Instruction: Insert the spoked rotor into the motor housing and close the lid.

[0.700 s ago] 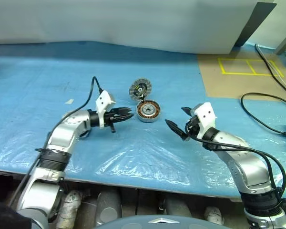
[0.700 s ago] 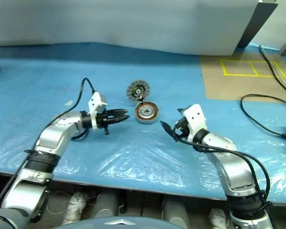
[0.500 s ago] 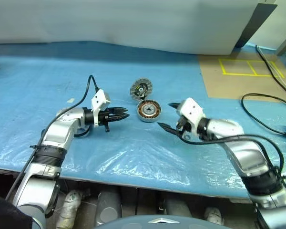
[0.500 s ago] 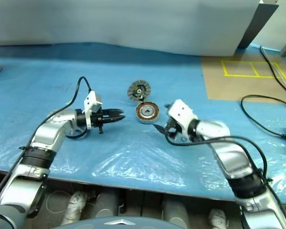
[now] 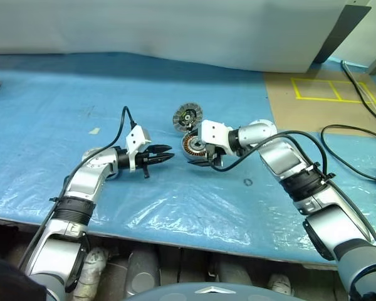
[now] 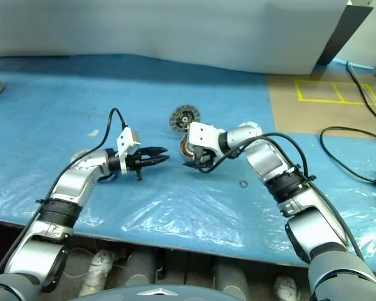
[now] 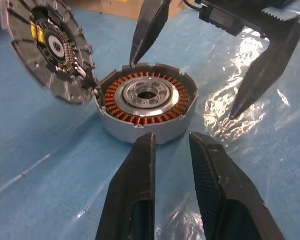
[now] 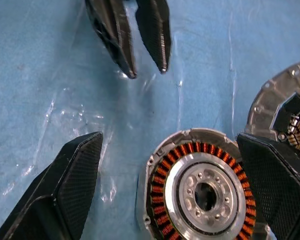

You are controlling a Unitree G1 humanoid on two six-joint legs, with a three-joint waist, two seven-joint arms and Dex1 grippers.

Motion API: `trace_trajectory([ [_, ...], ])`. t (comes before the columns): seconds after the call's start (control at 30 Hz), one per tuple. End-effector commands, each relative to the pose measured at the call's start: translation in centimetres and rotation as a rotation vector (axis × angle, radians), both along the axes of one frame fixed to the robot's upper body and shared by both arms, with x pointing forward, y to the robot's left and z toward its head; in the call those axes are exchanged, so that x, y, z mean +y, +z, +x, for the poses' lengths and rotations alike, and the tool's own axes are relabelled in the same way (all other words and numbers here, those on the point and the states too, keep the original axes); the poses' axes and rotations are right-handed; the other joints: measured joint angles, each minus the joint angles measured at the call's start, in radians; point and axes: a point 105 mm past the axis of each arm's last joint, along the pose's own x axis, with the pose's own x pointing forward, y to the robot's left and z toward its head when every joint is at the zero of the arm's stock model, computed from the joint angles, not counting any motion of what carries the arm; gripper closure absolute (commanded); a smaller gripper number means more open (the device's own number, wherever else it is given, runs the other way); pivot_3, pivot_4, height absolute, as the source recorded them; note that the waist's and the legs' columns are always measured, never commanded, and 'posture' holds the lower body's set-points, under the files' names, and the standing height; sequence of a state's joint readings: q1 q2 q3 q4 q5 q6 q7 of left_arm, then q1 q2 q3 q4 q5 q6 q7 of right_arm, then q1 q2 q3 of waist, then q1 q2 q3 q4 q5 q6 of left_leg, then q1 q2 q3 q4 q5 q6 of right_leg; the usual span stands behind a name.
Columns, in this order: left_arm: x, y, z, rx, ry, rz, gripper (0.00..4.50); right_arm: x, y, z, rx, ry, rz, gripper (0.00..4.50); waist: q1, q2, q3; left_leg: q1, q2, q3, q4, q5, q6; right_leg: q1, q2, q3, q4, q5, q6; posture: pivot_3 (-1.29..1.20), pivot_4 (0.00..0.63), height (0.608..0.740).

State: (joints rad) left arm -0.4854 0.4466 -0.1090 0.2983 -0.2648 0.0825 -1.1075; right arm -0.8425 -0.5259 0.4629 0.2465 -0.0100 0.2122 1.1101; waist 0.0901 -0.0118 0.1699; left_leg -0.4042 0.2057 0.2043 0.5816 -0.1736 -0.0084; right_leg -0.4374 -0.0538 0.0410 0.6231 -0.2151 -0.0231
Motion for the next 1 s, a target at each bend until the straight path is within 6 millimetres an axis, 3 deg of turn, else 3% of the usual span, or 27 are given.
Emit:
trace_trajectory([
  [0.03, -0.1, 1.3, -0.1, -0.061, -0.008, -0.012, 3.42, -0.3, 1.4, 0.7, -0.046, 0.036, -0.031, 0.03, 0.0, 0.0, 0.0, 0.0, 0.0, 0.0, 0.0, 0.0, 0.0, 0.0, 0.0, -0.001, 0.001, 0.0, 0.0, 0.0, 0.15, 0.74],
  [0.27, 0.4, 0.9, -0.1, -0.055, 0.005, -0.007, 3.42, -1.4, -1.0, 1.3, 0.004, 0.058, -0.168, 0.03, 0.001, 0.0, 0.0, 0.0, 0.0, 0.0, 0.0, 0.002, 0.001, 0.001, -0.001, -0.002, 0.001, -0.001, -0.001, 0.0, 0.15, 0.74],
  [0.7, 0.1, 0.9, -0.2, -0.063, 0.004, -0.005, 3.42, -2.2, -3.5, 1.9, 0.027, 0.039, -0.229, 0.03, 0.0, 0.0, 0.0, 0.0, 0.0, -0.002, 0.0, 0.002, 0.002, 0.002, -0.001, -0.005, 0.001, -0.002, -0.003, 0.0, 0.15, 0.74],
  [0.8, -0.1, 0.9, -0.2, -0.062, 0.004, -0.009, 3.42, -2.3, -4.1, 1.6, 0.023, 0.065, -0.262, 0.64, 0.0, 0.0, 0.0, 0.0, 0.0, -0.002, 0.0, 0.002, 0.002, 0.002, -0.002, -0.006, 0.001, -0.002, -0.003, 0.0, 0.15, 0.74],
  [1.0, -0.3, 0.7, -0.3, -0.059, 0.004, -0.019, 3.42, -2.4, -4.4, 1.2, -0.011, 0.108, -0.296, 2.58, 0.001, 0.0, 0.0, 0.0, 0.0, -0.003, 0.0, 0.002, 0.002, 0.004, -0.002, -0.007, 0.0, -0.002, -0.003, 0.0, 0.15, 0.74],
])
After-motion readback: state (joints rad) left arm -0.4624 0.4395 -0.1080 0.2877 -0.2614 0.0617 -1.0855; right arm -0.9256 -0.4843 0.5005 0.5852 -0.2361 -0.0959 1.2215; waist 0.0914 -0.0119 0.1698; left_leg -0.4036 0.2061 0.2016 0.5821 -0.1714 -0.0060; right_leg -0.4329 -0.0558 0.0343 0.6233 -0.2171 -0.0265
